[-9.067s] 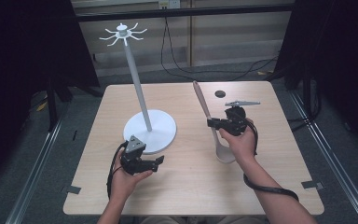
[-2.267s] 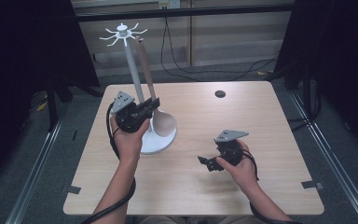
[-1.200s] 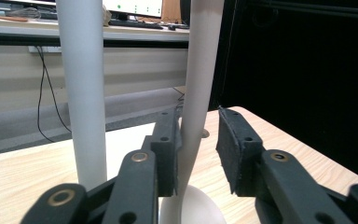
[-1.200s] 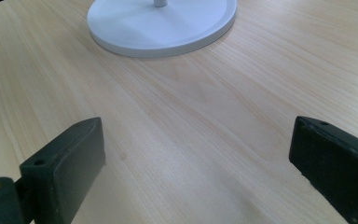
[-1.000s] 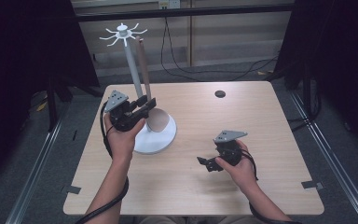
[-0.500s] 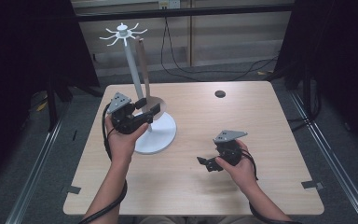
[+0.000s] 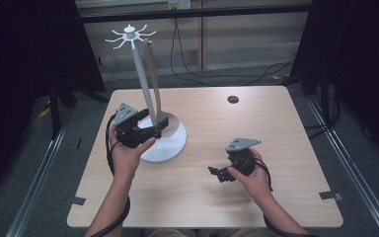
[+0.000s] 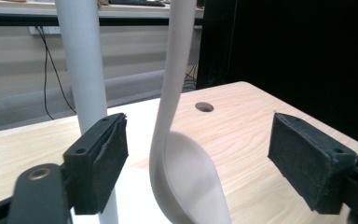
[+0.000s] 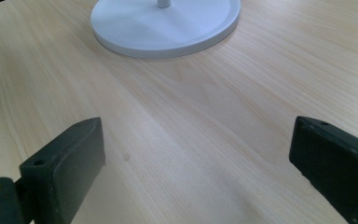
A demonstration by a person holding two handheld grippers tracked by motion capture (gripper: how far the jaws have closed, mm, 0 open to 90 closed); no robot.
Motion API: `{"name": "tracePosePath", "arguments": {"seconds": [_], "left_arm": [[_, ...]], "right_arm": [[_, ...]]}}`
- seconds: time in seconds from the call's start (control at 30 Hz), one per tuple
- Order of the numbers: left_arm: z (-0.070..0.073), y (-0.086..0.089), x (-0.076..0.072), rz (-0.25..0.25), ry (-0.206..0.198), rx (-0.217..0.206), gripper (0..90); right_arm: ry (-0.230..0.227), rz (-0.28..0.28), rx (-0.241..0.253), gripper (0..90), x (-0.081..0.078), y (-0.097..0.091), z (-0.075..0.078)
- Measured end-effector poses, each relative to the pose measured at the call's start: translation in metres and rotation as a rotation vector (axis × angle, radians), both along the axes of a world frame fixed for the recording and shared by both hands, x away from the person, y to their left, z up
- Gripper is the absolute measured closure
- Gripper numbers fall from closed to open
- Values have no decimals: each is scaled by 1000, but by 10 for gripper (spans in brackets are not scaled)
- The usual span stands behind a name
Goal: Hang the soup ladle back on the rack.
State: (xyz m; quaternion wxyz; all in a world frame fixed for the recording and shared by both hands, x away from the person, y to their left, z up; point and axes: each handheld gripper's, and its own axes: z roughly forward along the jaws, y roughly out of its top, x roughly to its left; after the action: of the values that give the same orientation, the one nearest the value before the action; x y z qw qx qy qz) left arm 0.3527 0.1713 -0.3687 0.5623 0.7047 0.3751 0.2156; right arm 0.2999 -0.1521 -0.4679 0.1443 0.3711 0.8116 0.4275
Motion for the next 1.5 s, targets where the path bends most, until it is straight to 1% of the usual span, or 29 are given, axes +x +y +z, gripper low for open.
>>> {"name": "tracePosePath", "arguments": {"seconds": [0.07,0.13,0.2,0.3,0.33,0.47,0.6,0.67,0.77,0.97,1.07,1.13,1.17,1.2,1.23,1.43,1.5], "left_arm": [[-2,1,-1,-13,9,-5,174],[-4,1,-3,-12,21,7,155],[-7,3,-4,-18,21,12,148],[-11,5,-5,-11,28,21,140],[-13,6,-5,-17,30,22,137],[-18,8,-7,-5,41,15,125],[-23,8,-9,-16,45,27,116],[-26,8,-11,-15,48,24,110],[-32,10,-13,-29,51,26,110],[-45,14,-17,-21,64,41,108],[-50,16,-19,-25,67,29,107],[-52,18,-20,-19,63,37,96],[-54,19,-20,-21,64,33,92],[-55,20,-21,-27,67,37,88],[-56,20,-21,-22,65,33,82],[-63,23,-22,-14,82,35,63],[-66,24,-23,-21,86,30,60]], "right_arm": [[2,1,1,28,0,0,-1],[0,2,0,28,0,-1,-1],[1,3,-2,28,0,-1,-1],[0,1,-3,28,0,-1,0],[1,1,-2,28,0,-1,-1],[3,4,-4,28,0,-1,-2],[4,4,-4,28,0,-2,-2],[4,3,-4,28,0,-2,-2],[4,2,-4,27,0,-2,-2],[1,3,-6,27,-1,-4,-2],[3,2,-8,27,-1,-3,-2],[5,1,-9,27,-1,-3,-2],[4,2,-10,27,-1,-3,-2],[4,4,-10,27,-1,-3,-2],[5,4,-13,27,-1,-3,-3],[8,5,-18,27,-2,-4,-4],[7,8,-16,27,-1,-4,-4]]}}
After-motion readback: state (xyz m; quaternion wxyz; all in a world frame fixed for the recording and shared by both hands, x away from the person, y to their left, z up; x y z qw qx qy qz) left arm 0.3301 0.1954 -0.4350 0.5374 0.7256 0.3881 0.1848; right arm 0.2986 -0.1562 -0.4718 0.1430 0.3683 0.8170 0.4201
